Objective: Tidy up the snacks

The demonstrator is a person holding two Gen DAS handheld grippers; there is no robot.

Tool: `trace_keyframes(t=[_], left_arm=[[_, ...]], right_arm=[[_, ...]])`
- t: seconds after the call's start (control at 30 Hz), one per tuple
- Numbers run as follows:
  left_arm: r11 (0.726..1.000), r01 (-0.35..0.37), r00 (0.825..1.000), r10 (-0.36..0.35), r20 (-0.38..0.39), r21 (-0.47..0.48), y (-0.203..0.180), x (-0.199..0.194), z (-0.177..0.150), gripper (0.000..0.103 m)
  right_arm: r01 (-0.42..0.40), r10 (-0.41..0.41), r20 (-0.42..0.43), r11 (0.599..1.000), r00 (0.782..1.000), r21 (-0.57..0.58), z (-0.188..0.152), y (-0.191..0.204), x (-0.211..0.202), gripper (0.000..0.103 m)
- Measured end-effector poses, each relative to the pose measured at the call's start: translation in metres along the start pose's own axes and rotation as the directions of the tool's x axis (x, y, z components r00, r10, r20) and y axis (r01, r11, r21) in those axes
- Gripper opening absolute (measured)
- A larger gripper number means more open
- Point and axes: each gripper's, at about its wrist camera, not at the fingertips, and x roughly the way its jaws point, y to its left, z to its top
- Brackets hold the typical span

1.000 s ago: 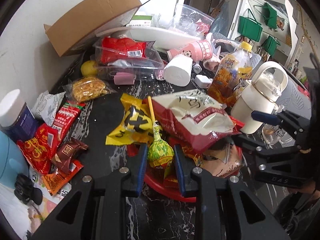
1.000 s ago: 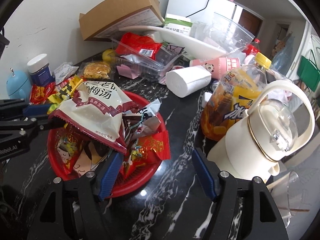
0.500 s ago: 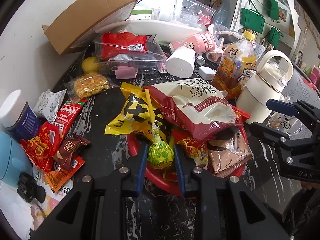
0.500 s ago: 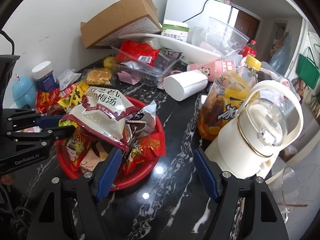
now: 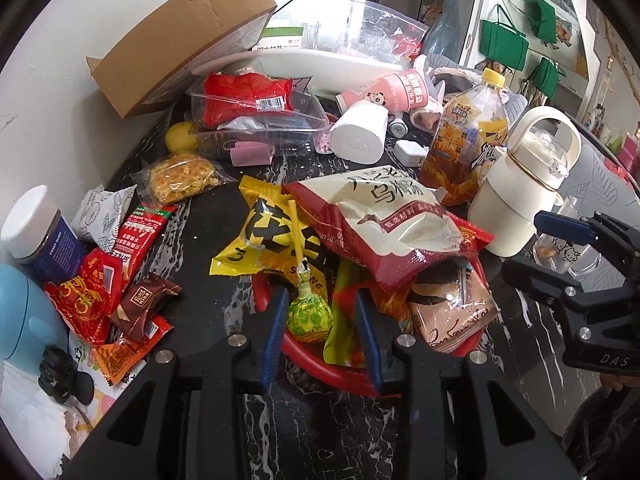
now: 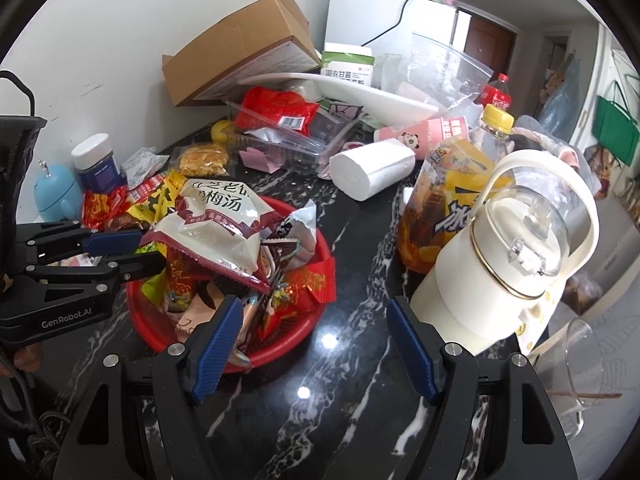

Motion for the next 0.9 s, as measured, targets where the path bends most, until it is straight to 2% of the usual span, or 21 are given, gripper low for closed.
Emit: trace_keyframes(t=[0.5, 0.7, 0.9], left_arm=[[0.999, -0.04, 0.999, 0.04, -0.004, 0.0, -0.003, -0.002, 0.0, 0.034], [0.997, -0.073, 0.997, 0.073, 0.01, -0.005, -0.005, -0.017, 0.0, 0.034], [0.996, -0.089, 0.994, 0.089, 0.056, 0.002, -0.009, -0.042, 0.005, 0.034]], right_arm=[[-0.034, 0.035, -0.018, 0.998, 0.999, 0.053, -0.01, -0.001, 0.005, 0.075], [-0.073, 0.075, -0.018, 0.992, 0.997, 0.099, -0.013, -0.002, 0.004, 0.075], [-0.098, 0.096, 0.023, 0.988, 0.995, 0.122, -0.011, 0.002, -0.015, 0.075]])
